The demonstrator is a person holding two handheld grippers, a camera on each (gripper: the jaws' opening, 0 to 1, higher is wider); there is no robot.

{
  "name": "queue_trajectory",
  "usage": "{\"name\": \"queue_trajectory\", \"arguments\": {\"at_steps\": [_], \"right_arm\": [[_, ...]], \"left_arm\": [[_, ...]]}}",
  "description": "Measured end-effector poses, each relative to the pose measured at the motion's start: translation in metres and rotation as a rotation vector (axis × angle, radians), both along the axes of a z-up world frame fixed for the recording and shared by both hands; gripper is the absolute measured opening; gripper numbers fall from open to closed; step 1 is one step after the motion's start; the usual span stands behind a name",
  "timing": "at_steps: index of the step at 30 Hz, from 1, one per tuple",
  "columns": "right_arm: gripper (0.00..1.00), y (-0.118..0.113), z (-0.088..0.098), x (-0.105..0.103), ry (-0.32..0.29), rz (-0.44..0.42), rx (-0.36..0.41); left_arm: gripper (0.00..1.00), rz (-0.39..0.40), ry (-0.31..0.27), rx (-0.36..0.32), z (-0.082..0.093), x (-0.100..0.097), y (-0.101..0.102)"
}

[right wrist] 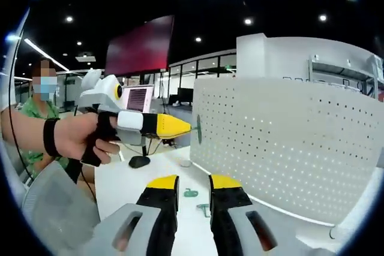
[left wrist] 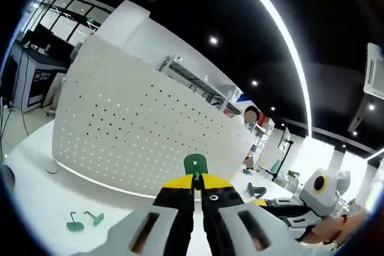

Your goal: Insert the hook assembly into the mounting plate slot until the hook locks in place.

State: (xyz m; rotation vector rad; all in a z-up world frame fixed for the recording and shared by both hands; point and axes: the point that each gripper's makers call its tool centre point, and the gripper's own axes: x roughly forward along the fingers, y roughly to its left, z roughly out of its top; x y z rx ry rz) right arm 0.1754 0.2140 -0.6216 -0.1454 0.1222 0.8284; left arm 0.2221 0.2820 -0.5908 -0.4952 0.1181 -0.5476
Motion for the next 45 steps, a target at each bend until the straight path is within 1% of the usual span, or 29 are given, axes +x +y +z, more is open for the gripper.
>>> {"name": "queue_trajectory", "arguments": {"at_steps": [2,3,5,9,11,12,14,16,18,22,24,26,29,32,33,36,38,40,43,45], "right_arm": [[0.2,-0.004,-0.002,0.0,0.011,-0.014,0.0],[0.21,-0.006,-0.002,0.0,0.014,-0.016,0.0],[0.23,-0.009,-0.003,0.0,0.015,-0.026,-0.005],[0.27,-0.015,-0.005,-0.003,0.025,-0.038,-0.005],[0.3,-0.017,-0.007,-0.004,0.029,-0.044,-0.01],[0.31,-0.019,-0.008,-0.005,0.033,-0.048,-0.012],[0.31,-0.021,-0.01,-0.006,0.037,-0.05,-0.015],[0.31,-0.023,-0.011,-0.007,0.043,-0.055,-0.015],[0.32,-0.025,-0.011,-0.009,0.045,-0.061,-0.013],[0.34,-0.031,-0.012,-0.01,0.05,-0.075,-0.015],[0.36,-0.034,-0.013,-0.01,0.055,-0.085,-0.016],[0.37,-0.035,-0.013,-0.011,0.054,-0.09,-0.016],[0.41,-0.037,-0.014,-0.011,0.057,-0.093,-0.021],[0.43,-0.038,-0.015,-0.012,0.067,-0.092,-0.023],[0.43,-0.039,-0.015,-0.012,0.067,-0.091,-0.022],[0.43,-0.041,-0.014,-0.013,0.07,-0.093,-0.018],[0.43,-0.043,-0.014,-0.013,0.069,-0.093,-0.022],[0.42,-0.045,-0.014,-0.014,0.07,-0.095,-0.021],[0.42,-0.048,-0.018,-0.015,0.085,-0.102,-0.014],[0.42,-0.047,-0.019,-0.017,0.087,-0.096,-0.017]], "left_arm": [[0.02,0.005,-0.002,0.009,0.001,0.004,-0.001],[0.02,0.016,-0.008,0.037,0.001,0.007,0.0],[0.03,0.031,-0.011,0.051,0.002,0.011,0.001],[0.03,0.08,-0.019,0.061,0.007,0.022,0.009],[0.03,0.105,-0.037,0.103,0.009,0.027,0.013],[0.03,0.108,-0.035,0.108,0.009,0.029,0.013],[0.03,0.127,-0.038,0.132,0.009,0.034,0.015],[0.03,0.143,-0.058,0.169,0.01,0.037,0.017],[0.03,0.15,-0.057,0.175,0.011,0.04,0.017],[0.03,0.162,-0.067,0.211,0.014,0.048,0.015],[0.03,0.176,-0.078,0.249,0.016,0.053,0.015],[0.03,0.176,-0.082,0.265,0.018,0.056,0.012],[0.03,0.18,-0.106,0.318,0.023,0.063,0.009],[0.03,0.188,-0.107,0.318,0.026,0.07,0.009],[0.03,0.199,-0.118,0.339,0.028,0.073,0.009],[0.03,0.215,-0.11,0.338,0.03,0.08,0.01],[0.03,0.233,-0.108,0.352,0.031,0.084,0.012],[0.03,0.241,-0.113,0.383,0.032,0.087,0.011],[0.03,0.252,-0.109,0.381,0.035,0.091,0.01],[0.03,0.266,-0.106,0.396,0.037,0.094,0.011]]}}
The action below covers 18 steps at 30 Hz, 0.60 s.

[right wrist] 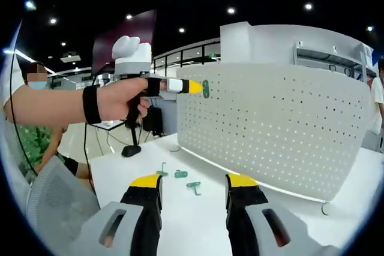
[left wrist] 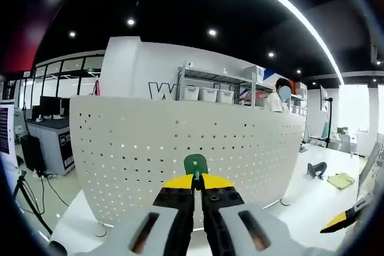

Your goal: Insert the hook assembly into the mounting plate slot until the hook locks in place.

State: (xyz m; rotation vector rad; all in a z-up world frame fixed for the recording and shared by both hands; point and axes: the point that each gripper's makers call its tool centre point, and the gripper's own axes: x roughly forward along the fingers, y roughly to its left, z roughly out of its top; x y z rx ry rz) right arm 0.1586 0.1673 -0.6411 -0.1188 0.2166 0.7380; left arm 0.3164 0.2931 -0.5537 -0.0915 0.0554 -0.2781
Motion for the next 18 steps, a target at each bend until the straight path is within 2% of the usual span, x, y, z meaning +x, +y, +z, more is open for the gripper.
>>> {"name": "queue_trajectory", "arguments": {"at_steps": [6,12,18], "right_arm": [[0.41,0.003,-0.001,-0.002,0.005,0.008,0.001],[0.4,0.0,0.001,-0.002,0.002,0.004,0.004],[0.39,-0.006,0.0,-0.002,0.003,-0.012,0.004]], "left_arm": [[0.03,0.017,-0.021,0.032,0.01,0.011,-0.002],[0.03,0.014,-0.051,0.101,0.022,0.024,-0.007],[0.03,0.011,-0.056,0.136,0.028,0.038,-0.011]]}}
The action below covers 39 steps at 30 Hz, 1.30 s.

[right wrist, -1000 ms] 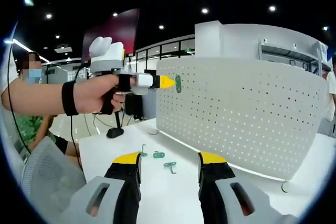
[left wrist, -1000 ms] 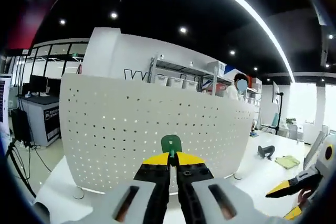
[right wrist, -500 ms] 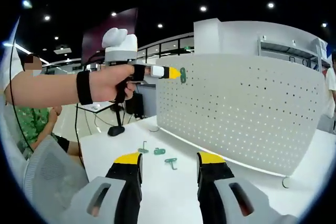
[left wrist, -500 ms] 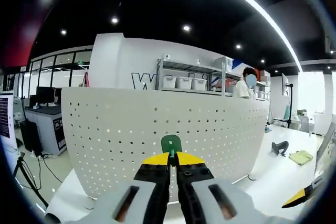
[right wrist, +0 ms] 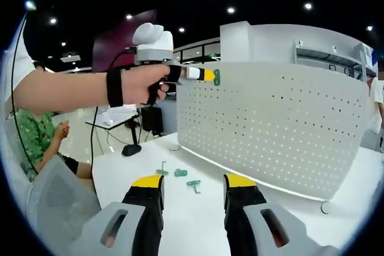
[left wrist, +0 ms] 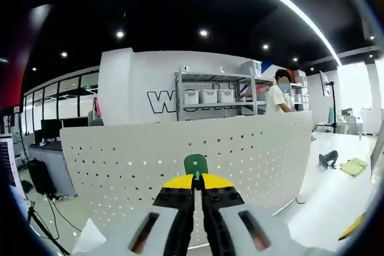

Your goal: Insert the hook assembly into the mounting plate slot until the hook locks in place.

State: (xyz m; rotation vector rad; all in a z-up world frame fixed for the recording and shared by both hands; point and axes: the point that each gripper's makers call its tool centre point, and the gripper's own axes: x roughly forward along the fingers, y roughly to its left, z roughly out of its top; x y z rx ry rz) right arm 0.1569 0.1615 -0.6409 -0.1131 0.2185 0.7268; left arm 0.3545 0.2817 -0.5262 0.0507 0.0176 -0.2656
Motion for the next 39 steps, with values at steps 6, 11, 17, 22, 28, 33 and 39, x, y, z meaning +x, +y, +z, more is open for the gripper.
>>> {"name": "queue_trajectory", "arguments": {"at_steps": [6,11,17,22,28,33,39], "right_arm": [[0.39,-0.002,-0.001,-0.001,0.002,-0.009,0.002],[0.39,-0.003,-0.001,-0.001,0.001,-0.01,0.002],[0.38,-0.007,-0.002,0.0,0.005,-0.018,0.001],[0.38,-0.007,-0.004,-0.001,0.008,-0.017,0.0],[0.38,-0.006,-0.004,0.0,0.007,-0.015,0.0],[0.38,-0.007,-0.004,0.001,0.01,-0.016,0.0],[0.38,-0.008,-0.006,0.0,0.014,-0.018,-0.003]], "left_arm": [[0.03,0.023,-0.025,0.037,0.003,0.012,-0.001],[0.03,0.036,-0.022,0.056,0.003,0.021,-0.002],[0.03,0.057,-0.024,0.067,0.003,0.032,-0.002],[0.03,0.059,-0.017,0.066,0.002,0.038,-0.004],[0.03,0.061,0.001,0.06,0.0,0.046,-0.004],[0.03,0.063,-0.006,0.086,0.002,0.051,-0.006],[0.03,0.057,-0.008,0.082,0.008,0.056,-0.01]]}}
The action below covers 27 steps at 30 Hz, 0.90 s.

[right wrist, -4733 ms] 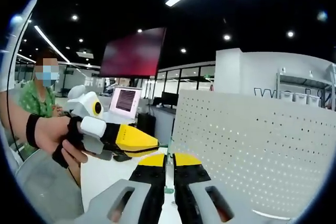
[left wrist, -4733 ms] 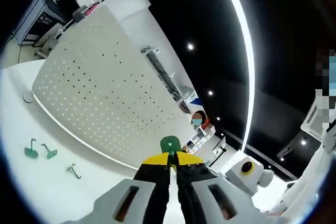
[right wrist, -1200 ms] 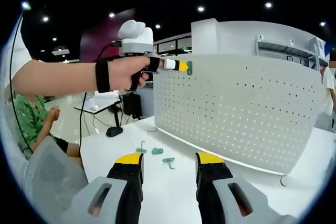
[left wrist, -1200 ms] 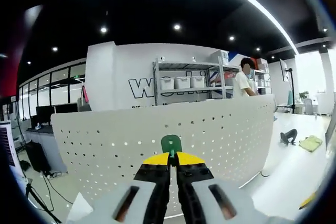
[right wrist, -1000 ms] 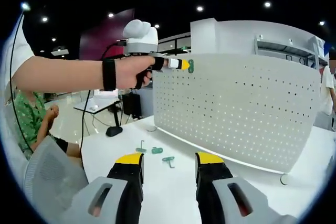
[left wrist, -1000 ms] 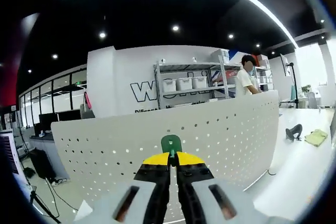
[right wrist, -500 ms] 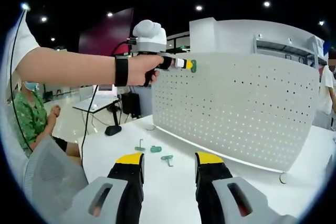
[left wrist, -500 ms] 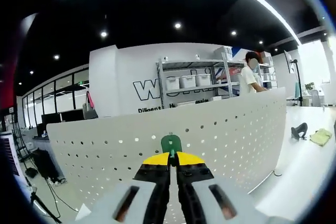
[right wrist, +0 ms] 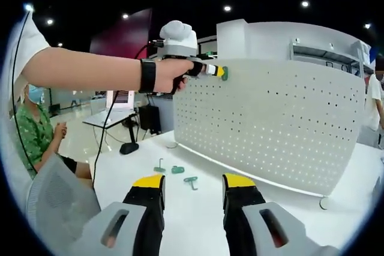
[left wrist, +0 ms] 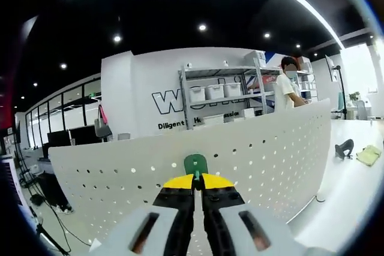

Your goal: Insert the hook assembly into the mounting plate slot until the hook locks in place.

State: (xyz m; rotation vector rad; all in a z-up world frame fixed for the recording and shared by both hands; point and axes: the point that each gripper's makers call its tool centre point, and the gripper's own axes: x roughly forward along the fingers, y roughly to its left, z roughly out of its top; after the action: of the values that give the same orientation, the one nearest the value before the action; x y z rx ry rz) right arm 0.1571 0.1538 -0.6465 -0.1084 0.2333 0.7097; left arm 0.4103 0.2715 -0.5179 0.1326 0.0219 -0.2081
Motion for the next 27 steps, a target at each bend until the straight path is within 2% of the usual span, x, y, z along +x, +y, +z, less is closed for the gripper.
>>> {"name": "queue_trajectory", "arguments": {"at_steps": [27], "right_arm": [[0.38,-0.0019,-0.0008,0.0011,0.0,-0.004,-0.001]], "left_arm": [[0.03,0.034,0.033,-0.03,-0.0068,0.0066,0.0005]]}}
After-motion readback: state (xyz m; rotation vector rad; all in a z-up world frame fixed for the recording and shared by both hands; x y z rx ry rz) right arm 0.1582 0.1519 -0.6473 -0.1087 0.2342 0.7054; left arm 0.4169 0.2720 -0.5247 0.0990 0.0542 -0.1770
